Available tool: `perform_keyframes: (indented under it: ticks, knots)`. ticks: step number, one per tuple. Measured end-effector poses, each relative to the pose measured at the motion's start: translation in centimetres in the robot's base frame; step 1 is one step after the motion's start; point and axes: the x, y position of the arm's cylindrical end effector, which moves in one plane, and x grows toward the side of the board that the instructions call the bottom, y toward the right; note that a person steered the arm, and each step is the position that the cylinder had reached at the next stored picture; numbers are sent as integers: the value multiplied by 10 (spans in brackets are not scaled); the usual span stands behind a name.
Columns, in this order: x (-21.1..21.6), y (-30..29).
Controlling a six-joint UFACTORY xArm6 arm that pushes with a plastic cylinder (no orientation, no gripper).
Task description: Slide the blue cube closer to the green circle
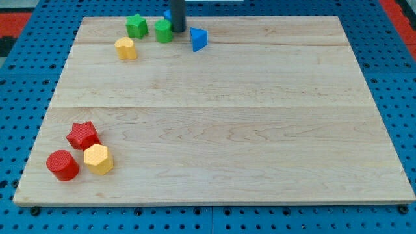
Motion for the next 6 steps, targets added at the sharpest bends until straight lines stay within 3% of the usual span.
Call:
perform_keyframes:
  ticks: [2,4,6]
  knots:
    - [-36,95]
    - [-34,45]
    - [15,-11]
